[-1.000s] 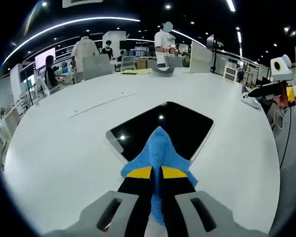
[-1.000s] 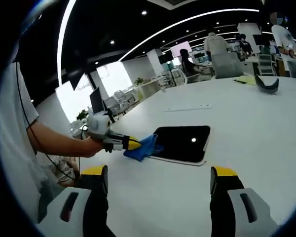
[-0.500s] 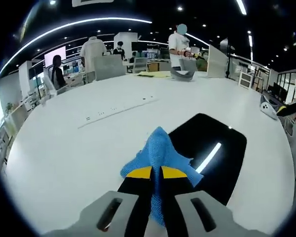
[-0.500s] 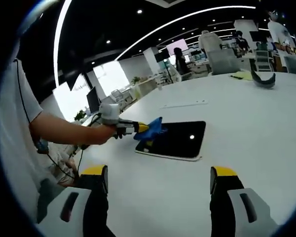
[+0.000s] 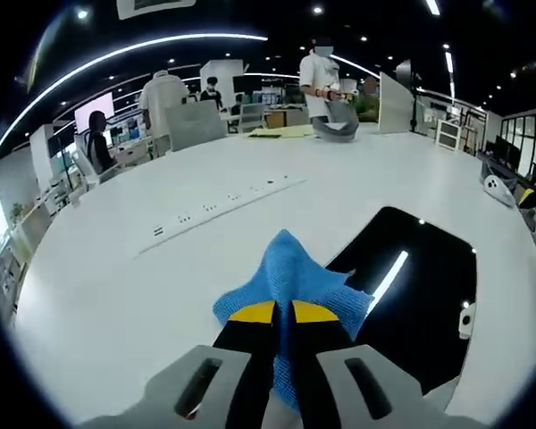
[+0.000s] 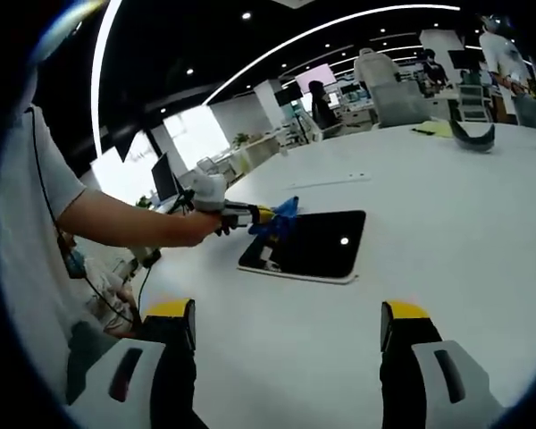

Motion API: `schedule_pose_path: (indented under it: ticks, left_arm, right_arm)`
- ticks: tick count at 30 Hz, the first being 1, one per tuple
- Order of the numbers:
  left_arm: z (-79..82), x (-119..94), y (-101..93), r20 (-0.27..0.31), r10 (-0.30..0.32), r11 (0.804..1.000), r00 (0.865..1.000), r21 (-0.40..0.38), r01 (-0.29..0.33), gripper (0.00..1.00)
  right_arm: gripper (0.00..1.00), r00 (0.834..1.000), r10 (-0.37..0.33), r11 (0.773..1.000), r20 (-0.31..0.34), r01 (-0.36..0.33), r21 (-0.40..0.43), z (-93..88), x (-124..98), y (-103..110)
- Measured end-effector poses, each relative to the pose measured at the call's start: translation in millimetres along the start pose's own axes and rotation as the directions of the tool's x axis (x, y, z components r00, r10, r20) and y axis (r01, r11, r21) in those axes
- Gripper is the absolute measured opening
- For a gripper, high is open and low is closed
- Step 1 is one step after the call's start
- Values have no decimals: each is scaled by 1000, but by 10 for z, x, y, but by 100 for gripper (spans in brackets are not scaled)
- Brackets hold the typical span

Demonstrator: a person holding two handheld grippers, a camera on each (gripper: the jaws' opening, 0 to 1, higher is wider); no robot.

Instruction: Wipe the mirror surface with the cleaning cloth until all visible marks leave the cleaned area.

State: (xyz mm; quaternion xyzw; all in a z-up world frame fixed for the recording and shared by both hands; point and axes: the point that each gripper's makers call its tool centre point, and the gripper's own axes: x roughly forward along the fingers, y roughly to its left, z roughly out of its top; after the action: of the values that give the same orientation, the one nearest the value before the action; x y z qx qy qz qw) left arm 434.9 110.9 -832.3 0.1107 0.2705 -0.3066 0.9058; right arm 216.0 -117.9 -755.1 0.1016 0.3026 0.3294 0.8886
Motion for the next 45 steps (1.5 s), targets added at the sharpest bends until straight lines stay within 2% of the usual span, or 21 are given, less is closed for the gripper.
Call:
schedule_pose_path:
  ticks: [11,35,45]
  left_arm:
    - [-4,3,8,18,1,1000,1000,-6,-1,2]
    - [8,26,13,-1,14,1000,1000,4,-14,2]
    - [74,107,-104,-1,-2,1000,1000,10,2,2]
  right_arm:
    - [84,1000,12,1000,1,-12,-10,48,59,28]
    - [84,1000,5,1000,8,-5,-6,50,26,4]
    - [84,1000,4,1000,8,-4,-1,51,19,-7]
